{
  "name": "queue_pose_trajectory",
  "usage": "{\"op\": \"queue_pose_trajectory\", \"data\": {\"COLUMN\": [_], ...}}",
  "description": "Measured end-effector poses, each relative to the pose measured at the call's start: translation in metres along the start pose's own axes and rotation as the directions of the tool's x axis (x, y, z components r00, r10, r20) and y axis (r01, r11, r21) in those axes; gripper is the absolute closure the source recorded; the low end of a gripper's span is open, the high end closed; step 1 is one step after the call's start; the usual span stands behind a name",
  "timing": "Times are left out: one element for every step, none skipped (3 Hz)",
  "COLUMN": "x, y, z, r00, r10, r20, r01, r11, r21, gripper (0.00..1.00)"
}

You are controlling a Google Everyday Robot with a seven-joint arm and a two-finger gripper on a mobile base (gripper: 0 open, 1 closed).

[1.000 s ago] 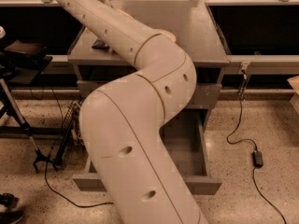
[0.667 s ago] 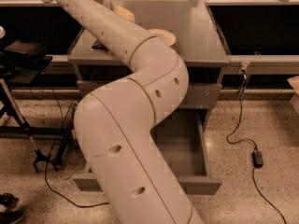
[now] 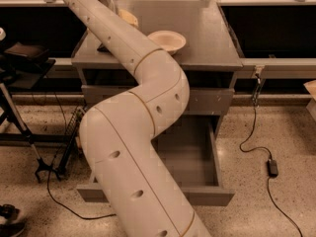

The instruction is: Place rxbar blueberry into middle drawer

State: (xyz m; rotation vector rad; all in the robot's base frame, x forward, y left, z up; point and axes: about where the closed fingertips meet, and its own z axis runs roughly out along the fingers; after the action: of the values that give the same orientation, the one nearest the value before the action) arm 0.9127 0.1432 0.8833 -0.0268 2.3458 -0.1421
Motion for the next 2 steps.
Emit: {"op": "queue_pose_trajectory", "data": {"x": [0.0129, 0.016], "y": [0.0068, 0.013], "z": [0.0016, 0.0], "r00": [0.996, 0.991], "r10": [-0.065, -0.109], "r20": [-0.06, -0.074], "r01": [0.061, 0.103], "r11": [0.9965, 0.9906], "r21": [-0.057, -0.09], "gripper": [0.0, 0.0]}}
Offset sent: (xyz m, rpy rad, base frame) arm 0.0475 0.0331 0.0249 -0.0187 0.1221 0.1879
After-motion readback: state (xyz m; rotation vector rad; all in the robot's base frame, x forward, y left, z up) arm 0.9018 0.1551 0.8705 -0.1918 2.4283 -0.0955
